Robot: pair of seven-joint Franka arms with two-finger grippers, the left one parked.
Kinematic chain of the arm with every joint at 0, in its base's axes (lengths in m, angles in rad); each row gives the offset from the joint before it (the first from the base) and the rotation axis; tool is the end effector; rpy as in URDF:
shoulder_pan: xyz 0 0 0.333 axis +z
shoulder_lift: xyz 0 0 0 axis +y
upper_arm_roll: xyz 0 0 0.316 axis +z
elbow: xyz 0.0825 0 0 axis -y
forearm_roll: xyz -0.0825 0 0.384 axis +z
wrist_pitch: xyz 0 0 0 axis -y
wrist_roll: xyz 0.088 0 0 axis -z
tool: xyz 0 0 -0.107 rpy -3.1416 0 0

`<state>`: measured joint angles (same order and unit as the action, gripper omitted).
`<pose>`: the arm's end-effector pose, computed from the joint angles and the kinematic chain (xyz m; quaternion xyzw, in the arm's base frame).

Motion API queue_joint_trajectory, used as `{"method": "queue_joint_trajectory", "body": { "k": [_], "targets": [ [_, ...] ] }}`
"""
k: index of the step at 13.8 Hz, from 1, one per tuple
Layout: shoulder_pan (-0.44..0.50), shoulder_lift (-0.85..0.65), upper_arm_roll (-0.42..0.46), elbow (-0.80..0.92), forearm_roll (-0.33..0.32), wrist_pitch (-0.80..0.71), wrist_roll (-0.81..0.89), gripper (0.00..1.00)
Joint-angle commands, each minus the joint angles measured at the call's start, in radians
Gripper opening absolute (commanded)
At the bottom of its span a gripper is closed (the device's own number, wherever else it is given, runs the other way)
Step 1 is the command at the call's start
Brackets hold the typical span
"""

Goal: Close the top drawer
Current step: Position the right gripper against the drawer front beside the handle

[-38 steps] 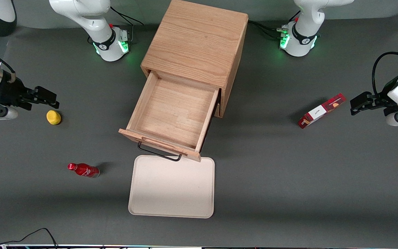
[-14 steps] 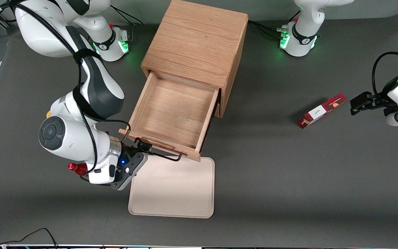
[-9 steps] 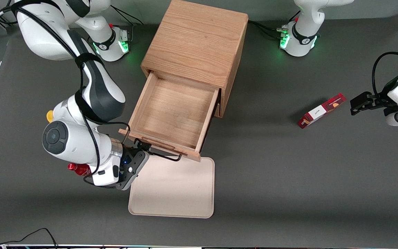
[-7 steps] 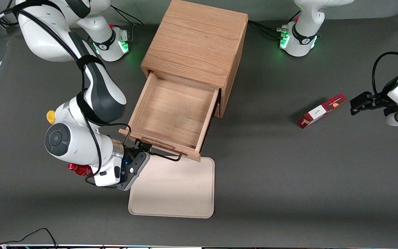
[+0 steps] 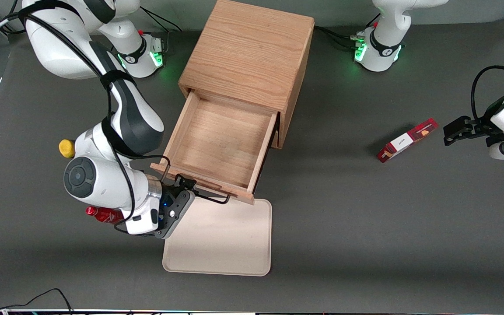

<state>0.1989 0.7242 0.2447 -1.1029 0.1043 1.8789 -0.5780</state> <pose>0.7026 0.2793 0.4072 -0.8862 -0.4434 -0.0446 0.1266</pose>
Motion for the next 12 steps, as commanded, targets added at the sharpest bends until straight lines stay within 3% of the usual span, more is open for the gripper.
{"method": "queue_joint_trajectory", "body": {
  "k": [1, 12],
  "targets": [
    [0.002, 0.006, 0.002, 0.002, 0.02, -0.011, -0.031, 1.0],
    [0.019, -0.063, 0.002, -0.142, 0.017, 0.002, -0.019, 1.0]
  ]
}}
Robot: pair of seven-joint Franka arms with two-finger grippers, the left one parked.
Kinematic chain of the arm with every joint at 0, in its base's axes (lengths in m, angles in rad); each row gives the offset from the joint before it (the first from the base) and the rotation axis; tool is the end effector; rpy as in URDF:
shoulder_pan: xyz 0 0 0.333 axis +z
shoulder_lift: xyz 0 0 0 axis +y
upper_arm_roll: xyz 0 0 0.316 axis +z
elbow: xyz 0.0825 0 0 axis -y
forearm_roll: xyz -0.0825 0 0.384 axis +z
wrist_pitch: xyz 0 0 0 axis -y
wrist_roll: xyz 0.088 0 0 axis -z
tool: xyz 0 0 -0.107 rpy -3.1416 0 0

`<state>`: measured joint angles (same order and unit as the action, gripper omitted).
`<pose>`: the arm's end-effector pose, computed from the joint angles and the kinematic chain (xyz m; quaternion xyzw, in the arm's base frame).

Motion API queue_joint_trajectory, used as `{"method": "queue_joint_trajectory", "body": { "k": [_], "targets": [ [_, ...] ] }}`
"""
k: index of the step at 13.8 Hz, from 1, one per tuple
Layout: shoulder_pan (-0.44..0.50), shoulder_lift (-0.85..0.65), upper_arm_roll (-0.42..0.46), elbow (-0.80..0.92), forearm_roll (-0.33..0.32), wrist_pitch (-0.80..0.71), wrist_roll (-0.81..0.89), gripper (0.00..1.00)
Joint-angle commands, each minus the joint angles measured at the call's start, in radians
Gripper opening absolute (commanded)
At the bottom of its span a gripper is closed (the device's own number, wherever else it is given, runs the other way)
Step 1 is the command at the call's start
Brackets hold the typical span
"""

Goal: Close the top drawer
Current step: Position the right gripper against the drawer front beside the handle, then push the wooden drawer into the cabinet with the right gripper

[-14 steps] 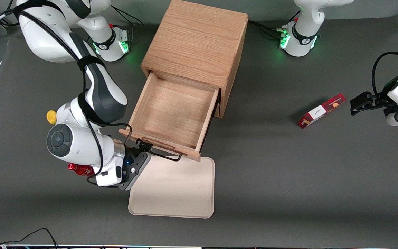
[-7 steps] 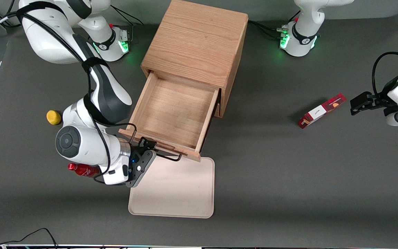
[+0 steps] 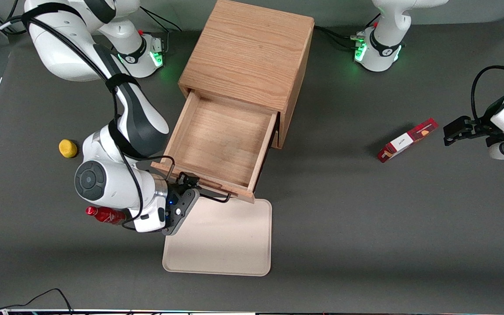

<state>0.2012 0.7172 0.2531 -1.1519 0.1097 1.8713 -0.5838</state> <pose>0.6918 0.2864 0.3892 -0.8824 -0.4506 -0.0205 0.1334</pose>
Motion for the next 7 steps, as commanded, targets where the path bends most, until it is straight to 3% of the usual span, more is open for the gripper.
{"method": "queue_joint_trajectory", "body": {
  "k": [1, 7],
  "targets": [
    [0.017, -0.073, -0.006, -0.117, 0.012, 0.011, -0.013, 1.0],
    [0.033, -0.168, -0.006, -0.255, 0.012, 0.035, -0.01, 1.0]
  ]
}}
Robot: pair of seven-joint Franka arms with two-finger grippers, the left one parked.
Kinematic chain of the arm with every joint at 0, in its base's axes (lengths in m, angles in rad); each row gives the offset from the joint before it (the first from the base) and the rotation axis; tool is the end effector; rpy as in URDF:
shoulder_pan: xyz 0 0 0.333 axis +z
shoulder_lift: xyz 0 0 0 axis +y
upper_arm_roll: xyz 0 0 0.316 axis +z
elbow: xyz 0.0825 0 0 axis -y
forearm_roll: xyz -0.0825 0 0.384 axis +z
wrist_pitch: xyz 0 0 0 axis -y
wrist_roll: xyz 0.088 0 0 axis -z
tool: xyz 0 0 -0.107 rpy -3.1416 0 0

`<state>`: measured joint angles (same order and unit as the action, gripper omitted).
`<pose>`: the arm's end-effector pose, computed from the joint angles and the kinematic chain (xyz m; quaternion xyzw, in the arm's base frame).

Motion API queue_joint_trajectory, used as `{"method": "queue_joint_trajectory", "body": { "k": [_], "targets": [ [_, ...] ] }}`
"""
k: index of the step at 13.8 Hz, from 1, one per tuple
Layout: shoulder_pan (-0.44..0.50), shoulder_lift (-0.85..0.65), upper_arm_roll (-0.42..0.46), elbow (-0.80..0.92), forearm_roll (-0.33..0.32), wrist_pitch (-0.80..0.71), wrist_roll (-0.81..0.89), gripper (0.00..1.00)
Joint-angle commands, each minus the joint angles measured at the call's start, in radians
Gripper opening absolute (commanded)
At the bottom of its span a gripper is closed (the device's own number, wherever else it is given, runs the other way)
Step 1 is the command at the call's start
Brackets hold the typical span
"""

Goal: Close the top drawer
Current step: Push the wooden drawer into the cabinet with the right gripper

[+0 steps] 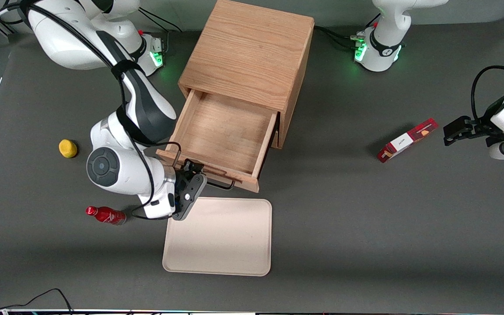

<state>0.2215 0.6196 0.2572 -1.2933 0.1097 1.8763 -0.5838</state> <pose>0.6571 0.3026 0.3935 -0.8744 -0.4684 0.0021 0.1264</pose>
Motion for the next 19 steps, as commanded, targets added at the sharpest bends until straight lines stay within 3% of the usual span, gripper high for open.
{"method": "queue_joint_trajectory", "body": {
  "k": [1, 11, 19],
  "targets": [
    [0.013, -0.084, -0.01, -0.142, 0.012, 0.047, -0.01, 1.0],
    [0.078, -0.185, -0.006, -0.314, 0.015, 0.128, 0.051, 1.0],
    [0.084, -0.231, 0.059, -0.426, 0.013, 0.199, 0.125, 1.0]
  ]
}}
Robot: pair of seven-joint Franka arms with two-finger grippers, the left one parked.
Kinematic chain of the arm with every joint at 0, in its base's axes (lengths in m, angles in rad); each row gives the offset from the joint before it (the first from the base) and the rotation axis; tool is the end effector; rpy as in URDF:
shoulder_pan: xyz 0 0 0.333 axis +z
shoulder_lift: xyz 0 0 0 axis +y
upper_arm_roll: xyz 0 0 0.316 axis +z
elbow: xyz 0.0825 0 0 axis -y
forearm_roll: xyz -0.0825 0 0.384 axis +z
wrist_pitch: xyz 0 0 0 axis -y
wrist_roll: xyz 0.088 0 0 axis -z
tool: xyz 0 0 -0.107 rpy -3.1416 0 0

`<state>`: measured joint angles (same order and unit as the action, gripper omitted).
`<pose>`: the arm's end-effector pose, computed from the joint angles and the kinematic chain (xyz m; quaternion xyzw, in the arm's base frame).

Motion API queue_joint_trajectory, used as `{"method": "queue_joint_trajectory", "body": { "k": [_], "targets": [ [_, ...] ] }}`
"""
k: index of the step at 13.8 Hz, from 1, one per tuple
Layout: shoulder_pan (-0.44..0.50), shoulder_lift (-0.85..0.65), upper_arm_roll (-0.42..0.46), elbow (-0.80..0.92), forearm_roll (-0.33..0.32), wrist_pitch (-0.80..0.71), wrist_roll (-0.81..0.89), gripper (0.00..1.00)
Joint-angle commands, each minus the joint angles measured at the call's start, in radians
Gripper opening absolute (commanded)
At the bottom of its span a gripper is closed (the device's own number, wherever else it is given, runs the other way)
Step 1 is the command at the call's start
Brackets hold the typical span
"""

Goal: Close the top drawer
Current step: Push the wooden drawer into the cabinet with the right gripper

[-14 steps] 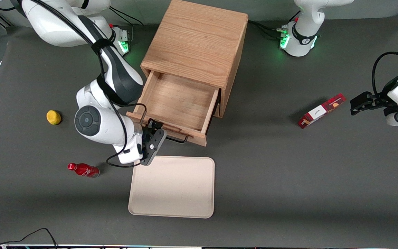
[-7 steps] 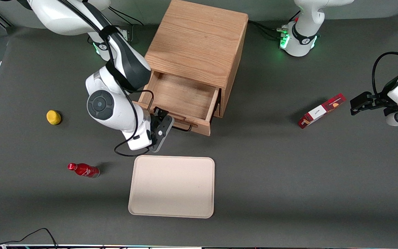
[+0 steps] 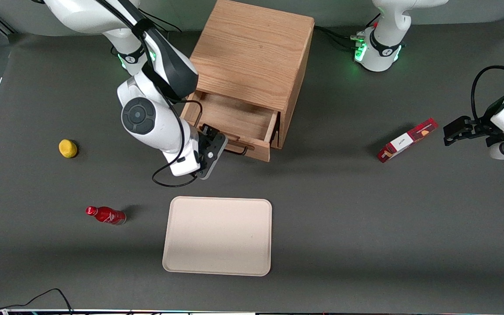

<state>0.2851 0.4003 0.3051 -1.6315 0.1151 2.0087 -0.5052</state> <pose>0.5607 0.3565 0.3977 -0.8665 -0.4868 0.0081 0.1103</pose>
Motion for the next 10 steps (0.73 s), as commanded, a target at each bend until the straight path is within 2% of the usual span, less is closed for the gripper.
{"method": "queue_joint_trajectory", "body": {
  "k": [1, 10],
  "targets": [
    [0.026, -0.017, 0.023, -0.096, 0.008, 0.07, 0.053, 1.0],
    [0.035, -0.092, 0.074, -0.2, 0.008, 0.085, 0.099, 1.0]
  ]
}}
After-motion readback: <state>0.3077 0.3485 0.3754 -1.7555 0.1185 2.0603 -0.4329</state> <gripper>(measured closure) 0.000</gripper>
